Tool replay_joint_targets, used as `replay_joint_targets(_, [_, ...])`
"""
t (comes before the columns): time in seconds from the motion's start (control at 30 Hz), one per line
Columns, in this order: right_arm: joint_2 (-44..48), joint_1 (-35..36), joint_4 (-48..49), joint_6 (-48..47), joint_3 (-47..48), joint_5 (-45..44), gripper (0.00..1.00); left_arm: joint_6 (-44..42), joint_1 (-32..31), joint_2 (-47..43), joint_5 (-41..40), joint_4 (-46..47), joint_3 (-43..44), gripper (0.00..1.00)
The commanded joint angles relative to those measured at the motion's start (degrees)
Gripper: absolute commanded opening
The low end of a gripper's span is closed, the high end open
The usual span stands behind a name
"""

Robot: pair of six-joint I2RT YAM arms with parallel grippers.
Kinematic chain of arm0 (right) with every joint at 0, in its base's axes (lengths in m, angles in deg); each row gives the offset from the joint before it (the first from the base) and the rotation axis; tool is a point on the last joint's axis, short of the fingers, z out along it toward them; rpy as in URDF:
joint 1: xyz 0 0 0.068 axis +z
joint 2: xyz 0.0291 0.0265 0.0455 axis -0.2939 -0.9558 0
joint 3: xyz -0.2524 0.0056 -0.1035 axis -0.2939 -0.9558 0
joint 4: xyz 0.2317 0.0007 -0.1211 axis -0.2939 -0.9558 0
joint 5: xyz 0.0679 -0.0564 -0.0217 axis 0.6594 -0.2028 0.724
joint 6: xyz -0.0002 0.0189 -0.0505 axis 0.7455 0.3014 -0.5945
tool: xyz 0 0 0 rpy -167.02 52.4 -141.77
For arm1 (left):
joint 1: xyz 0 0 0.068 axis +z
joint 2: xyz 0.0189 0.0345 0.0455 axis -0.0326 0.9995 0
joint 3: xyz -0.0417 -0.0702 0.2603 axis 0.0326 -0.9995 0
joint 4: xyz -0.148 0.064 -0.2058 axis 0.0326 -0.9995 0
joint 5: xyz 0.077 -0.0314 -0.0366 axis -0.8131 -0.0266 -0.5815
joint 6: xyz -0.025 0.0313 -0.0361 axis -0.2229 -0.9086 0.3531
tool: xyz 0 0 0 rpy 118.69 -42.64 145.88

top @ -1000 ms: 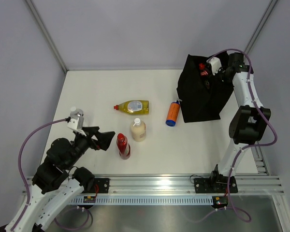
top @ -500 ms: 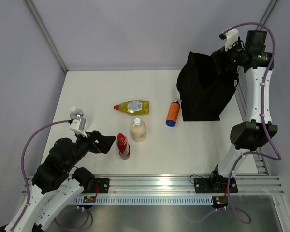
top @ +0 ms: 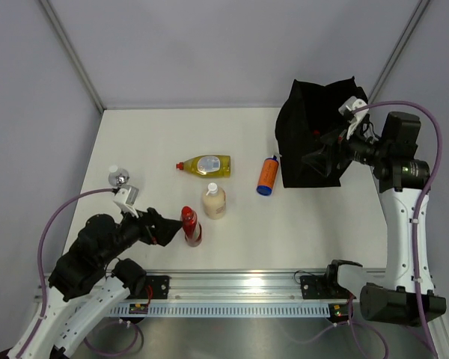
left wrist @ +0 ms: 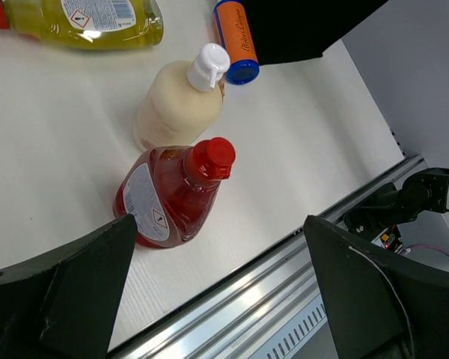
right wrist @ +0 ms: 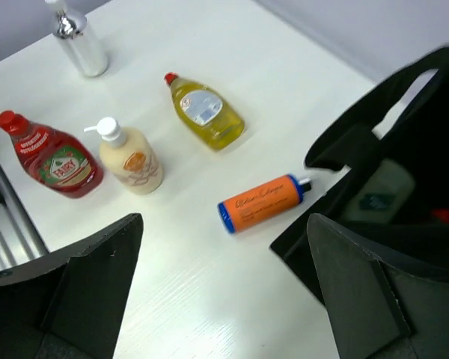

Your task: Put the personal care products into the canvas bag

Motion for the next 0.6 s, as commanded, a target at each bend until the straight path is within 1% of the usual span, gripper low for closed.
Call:
replay_joint_targets(0.0, [1.62,-0.01,5.61,4.01,-6.02,2.21,0.99,3.65,0.09,-1.23,-2.24,-0.73,-1.45,0.99])
replay_joint_targets(0.13, [4.17,0.08,8.77,7.60,-9.98,2.39,0.99,6.83,0.09,0.61,-0.66,4.98,-6.73,0.99])
replay_joint_targets(0.3, [5.93,0.08,8.86,7.70,-10.87,1.34,0.99,7.35,-1.57,5.88,-5.40,6.83,-6.30,0.99])
replay_joint_targets(0.33, [5.94,0.08,8.86,7.70,-11.04,1.07,0.99,7.62,-3.23,7.63,-7.84,6.92,-6.39,0.99])
replay_joint_targets(0.4, [5.76,0.08,8.95,7.87,-11.22,1.16,1.00,9.19,-6.05,9.66,-9.97,8.76,-7.62,0.99])
replay_joint_targets(0.43, [5.41,0.08,9.39,8.31,-11.48,1.51,1.00,9.98,-9.98,12.02,-12.59,9.64,-7.97,0.99])
replay_joint_targets(0.47, [5.41,0.08,9.48,8.58,-11.66,1.60,0.99,11.21,-12.63,13.26,-14.88,11.13,-8.32,0.99])
replay_joint_targets(0.5, [5.32,0.08,9.83,8.84,-12.09,1.60,1.00,11.92,-15.35,14.58,-21.08,11.49,-8.15,0.99])
replay_joint_targets(0.53, [5.41,0.08,10.09,9.02,-12.18,1.60,1.00,12.53,-20.95,17.11,-24.62,11.15,-7.89,0.99])
replay_joint_targets(0.57, [5.50,0.08,10.10,9.11,-12.36,1.60,0.99,13.32,-23.27,18.44,-28.75,10.27,-7.45,0.99])
